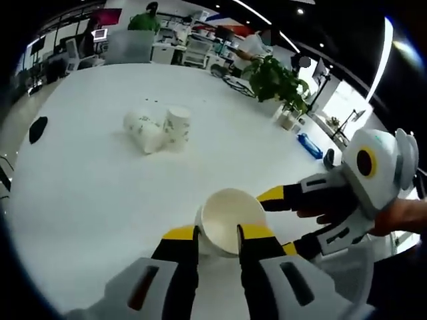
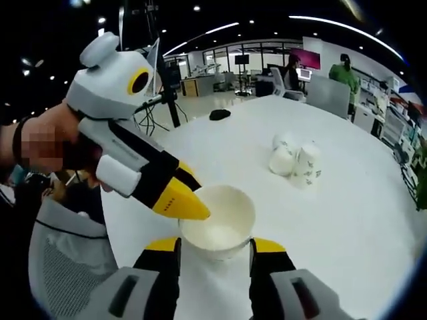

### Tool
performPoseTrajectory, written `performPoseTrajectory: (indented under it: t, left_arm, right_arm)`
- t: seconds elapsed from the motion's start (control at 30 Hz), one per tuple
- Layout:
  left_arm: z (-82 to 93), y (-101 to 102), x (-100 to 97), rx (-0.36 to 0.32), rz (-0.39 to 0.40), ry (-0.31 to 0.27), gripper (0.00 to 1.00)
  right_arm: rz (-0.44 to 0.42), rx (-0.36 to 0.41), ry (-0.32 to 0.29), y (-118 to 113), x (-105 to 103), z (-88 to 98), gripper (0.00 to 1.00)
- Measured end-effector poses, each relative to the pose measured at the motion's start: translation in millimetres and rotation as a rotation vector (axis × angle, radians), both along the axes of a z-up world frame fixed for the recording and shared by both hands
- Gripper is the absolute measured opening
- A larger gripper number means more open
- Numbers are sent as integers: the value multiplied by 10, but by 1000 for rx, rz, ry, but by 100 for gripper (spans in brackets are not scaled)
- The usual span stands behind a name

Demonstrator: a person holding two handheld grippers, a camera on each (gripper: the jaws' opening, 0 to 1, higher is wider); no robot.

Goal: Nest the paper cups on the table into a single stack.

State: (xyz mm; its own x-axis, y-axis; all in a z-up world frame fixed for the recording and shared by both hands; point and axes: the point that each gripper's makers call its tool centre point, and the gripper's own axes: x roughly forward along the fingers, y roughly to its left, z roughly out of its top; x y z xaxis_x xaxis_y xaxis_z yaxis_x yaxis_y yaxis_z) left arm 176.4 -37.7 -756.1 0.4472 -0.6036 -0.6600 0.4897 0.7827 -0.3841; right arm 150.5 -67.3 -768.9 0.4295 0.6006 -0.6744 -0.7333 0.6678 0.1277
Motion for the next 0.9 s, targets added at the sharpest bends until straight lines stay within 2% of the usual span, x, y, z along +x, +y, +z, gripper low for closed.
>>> performPoseTrajectory:
  t: [0.13, 0.2, 0.23, 0.33, 0.4, 0.57, 0.8, 0.83, 0.9]
  left_arm:
    - [21, 117, 21, -10, 32, -2, 22]
    - [46, 161, 20, -12, 43, -9, 23]
    - [57, 193, 28, -11, 49, -16, 24]
    - [76, 265, 43, -11, 57, -25, 25]
    - [85, 315, 66, -9, 63, -32, 26]
    - [119, 397, 102, 0, 61, -52, 27]
    - [148, 444, 260, 42, 4, -120, 33]
    - [153, 430, 304, 58, -24, -136, 34]
    - [157, 407, 360, 58, -35, -139, 36]
  right_arm:
    - [14, 0, 2, 74, -2, -18, 40]
    - [17, 0, 4, 67, -25, 8, 41]
    - [19, -4, 6, 56, 9, -59, 41]
    - [17, -14, 11, -7, -12, -65, 41]
    - [11, -17, 13, -99, -74, -28, 42]
    - [-11, -33, 21, -334, -107, -103, 46]
    - [-94, -32, 46, -742, -340, -78, 51]
    - [-107, -32, 51, -829, -363, -148, 52]
    - [-128, -33, 59, -932, -473, -122, 53]
